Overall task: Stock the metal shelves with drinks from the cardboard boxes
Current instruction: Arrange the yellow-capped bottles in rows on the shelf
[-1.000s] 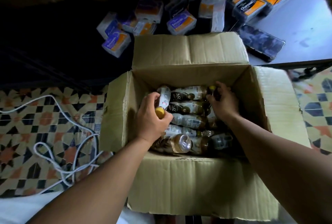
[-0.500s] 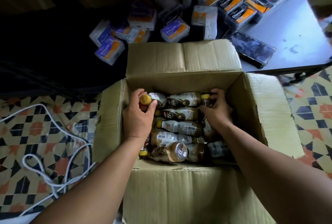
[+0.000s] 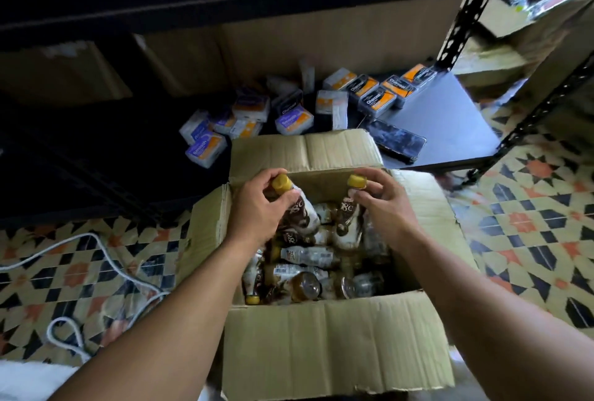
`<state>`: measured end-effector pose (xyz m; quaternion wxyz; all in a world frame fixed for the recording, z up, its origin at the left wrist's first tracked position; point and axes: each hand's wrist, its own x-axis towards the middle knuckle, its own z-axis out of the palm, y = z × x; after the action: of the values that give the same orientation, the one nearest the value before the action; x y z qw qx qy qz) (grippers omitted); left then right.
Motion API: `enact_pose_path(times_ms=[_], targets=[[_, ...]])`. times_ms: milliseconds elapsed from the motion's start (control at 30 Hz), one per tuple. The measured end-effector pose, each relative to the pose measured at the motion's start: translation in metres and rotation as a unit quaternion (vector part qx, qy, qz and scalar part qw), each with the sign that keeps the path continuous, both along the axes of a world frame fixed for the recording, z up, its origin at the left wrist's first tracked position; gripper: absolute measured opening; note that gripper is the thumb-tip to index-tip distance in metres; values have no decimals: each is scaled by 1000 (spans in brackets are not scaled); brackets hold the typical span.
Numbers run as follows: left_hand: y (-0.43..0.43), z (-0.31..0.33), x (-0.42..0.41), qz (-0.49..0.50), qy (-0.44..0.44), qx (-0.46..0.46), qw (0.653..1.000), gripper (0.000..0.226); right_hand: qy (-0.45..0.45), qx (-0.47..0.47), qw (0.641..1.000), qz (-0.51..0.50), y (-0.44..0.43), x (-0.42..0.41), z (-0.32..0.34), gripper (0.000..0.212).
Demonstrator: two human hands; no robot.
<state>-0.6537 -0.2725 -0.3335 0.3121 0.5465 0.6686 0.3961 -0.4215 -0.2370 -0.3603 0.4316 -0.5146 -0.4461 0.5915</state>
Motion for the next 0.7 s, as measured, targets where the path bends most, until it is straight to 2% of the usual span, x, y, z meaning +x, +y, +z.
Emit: enact_pose_path(times_ms=[100,267,400,700], targets=[[-2,39,4,-44,-33,31,998,48,24,60,998,28,1,-4,48,36],[-2,118,5,-83,-50,114,989,34,43,200,978,48,-1,-1,142,36],[2,193,5,-104,-59,179,977,37,43,298,953,41,0,8,215,37],[36,344,15,-150,-41,292,944,48,-1,398,917,-12,36,10,341,37]])
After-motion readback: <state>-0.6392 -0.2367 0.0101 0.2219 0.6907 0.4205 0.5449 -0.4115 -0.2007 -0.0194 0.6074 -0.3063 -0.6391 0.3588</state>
